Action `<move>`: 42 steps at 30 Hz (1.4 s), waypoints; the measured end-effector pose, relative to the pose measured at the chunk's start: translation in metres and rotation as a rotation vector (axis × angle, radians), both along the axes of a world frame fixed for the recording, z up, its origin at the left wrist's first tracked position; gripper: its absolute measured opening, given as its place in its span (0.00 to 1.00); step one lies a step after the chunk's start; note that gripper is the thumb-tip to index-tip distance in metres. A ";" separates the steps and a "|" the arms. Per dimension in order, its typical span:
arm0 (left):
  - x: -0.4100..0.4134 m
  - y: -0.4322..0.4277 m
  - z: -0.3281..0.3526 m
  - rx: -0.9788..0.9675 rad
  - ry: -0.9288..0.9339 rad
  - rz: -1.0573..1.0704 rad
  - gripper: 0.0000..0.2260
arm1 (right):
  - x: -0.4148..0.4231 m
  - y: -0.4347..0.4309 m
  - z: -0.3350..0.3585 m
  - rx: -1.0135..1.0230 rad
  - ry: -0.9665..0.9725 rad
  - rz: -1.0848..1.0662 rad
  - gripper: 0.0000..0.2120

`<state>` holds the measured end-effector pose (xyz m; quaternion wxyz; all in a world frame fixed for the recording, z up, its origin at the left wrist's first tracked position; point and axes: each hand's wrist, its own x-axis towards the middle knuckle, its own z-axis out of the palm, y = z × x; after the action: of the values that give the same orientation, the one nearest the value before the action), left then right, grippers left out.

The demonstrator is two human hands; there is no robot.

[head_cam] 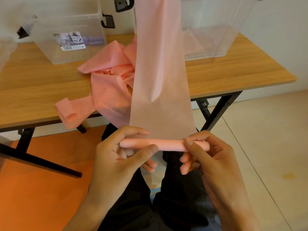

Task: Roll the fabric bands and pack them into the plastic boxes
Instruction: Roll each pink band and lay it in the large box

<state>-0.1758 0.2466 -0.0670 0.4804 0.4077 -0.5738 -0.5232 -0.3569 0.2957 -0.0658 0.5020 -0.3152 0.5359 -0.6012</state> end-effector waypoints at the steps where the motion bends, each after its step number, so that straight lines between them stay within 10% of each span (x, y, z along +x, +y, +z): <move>1: 0.000 0.000 0.000 0.001 -0.002 -0.003 0.10 | 0.000 0.000 -0.001 0.006 0.014 -0.018 0.12; 42: -0.001 -0.001 0.000 -0.071 -0.017 -0.100 0.06 | -0.008 0.000 -0.005 -0.034 0.058 0.026 0.13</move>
<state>-0.1766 0.2455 -0.0673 0.4628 0.3657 -0.6160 -0.5222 -0.3646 0.2960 -0.0706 0.4887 -0.3482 0.5356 -0.5943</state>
